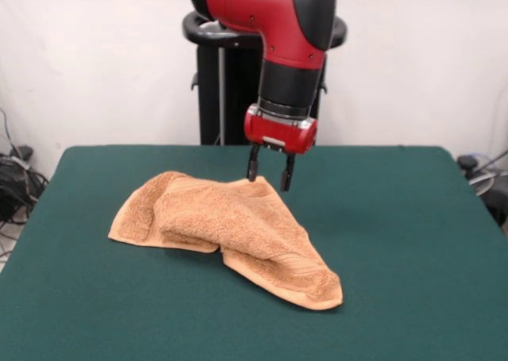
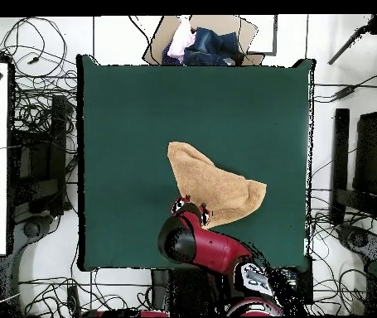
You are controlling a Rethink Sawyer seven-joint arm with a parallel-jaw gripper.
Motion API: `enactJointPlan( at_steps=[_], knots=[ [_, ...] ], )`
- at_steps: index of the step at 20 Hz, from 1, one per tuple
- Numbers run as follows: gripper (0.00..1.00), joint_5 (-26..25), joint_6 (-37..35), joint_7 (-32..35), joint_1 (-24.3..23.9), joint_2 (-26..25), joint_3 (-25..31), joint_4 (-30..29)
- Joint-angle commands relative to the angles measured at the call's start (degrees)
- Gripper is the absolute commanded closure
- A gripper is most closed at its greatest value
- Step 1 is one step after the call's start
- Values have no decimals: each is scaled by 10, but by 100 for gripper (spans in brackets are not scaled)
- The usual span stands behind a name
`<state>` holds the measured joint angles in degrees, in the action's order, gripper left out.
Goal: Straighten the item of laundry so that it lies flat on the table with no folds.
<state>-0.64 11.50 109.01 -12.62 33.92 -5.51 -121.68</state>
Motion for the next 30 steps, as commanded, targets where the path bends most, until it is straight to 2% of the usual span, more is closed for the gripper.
enactJointPlan(
  at_steps=[1,18,30],
  knots=[
    [0,-21,21,74,-3,-18,31,35],
    [0,-74,63,96,-19,-40,18,-12],
    [0,-79,107,108,-18,-75,7,-23]
  ],
)
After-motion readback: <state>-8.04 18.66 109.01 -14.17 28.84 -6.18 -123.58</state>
